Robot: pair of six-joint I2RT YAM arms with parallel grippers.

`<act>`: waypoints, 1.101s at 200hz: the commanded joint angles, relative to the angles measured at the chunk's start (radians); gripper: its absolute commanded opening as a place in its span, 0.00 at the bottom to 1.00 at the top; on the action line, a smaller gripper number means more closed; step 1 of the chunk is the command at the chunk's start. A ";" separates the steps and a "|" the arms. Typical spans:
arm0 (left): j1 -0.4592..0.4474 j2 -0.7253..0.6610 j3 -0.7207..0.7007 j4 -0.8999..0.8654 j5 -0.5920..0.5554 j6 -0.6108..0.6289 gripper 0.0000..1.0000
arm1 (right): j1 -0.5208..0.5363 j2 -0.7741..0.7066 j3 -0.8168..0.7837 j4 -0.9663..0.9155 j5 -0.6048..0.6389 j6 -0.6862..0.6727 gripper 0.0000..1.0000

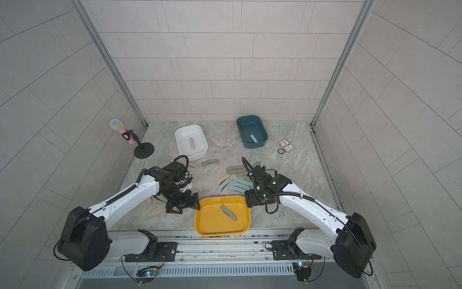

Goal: Place the fruit knives into the storage box by color
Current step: Adjust the storage box at the center of the board.

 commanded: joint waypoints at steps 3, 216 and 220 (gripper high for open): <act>-0.023 0.011 -0.041 0.097 0.036 -0.084 0.98 | 0.037 0.028 -0.038 0.135 -0.077 0.116 0.81; -0.048 0.211 0.067 0.363 0.134 -0.193 0.98 | -0.055 0.216 0.119 0.159 -0.121 -0.022 0.60; -0.048 0.211 0.074 0.348 0.121 -0.182 0.98 | -0.055 0.215 0.126 0.145 -0.108 -0.032 0.61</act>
